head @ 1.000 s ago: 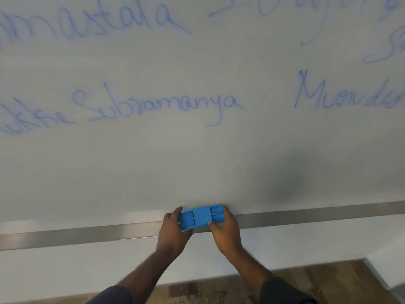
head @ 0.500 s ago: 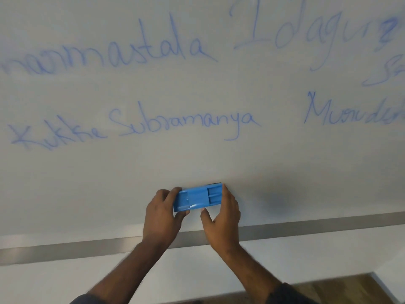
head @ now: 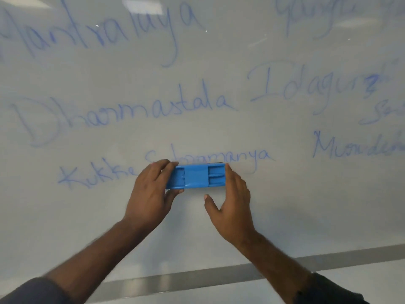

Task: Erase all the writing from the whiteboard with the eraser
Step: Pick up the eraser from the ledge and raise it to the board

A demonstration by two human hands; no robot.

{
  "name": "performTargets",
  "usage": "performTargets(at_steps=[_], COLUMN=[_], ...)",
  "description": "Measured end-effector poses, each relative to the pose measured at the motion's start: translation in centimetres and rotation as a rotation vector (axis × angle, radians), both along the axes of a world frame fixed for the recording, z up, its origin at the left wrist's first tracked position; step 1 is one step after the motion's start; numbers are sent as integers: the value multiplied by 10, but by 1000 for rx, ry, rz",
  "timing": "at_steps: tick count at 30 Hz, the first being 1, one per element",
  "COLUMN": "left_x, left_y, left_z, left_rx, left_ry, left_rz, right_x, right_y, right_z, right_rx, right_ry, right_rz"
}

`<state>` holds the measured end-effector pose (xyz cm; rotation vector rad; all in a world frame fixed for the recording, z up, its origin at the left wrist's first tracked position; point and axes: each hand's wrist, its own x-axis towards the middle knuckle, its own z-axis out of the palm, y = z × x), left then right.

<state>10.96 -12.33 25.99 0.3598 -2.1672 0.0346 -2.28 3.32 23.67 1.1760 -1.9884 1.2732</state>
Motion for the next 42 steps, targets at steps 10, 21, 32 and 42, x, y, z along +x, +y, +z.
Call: performTargets(at_steps=[10, 21, 32, 42], left_x=[-5, -17, -2, 31], left_y=[-9, -4, 7, -23], left_z=[106, 202, 246, 292], left_rx=[-150, -243, -316, -425], left_ry=[131, 204, 274, 353], left_rz=[8, 70, 148, 145], right_x=[-28, -50, -41, 0], right_y=[2, -9, -24, -55], right_z=[111, 232, 289, 338], right_rx=[-30, 54, -60, -142], right_ry=[335, 790, 879, 933], right_rz=[-49, -38, 76, 63])
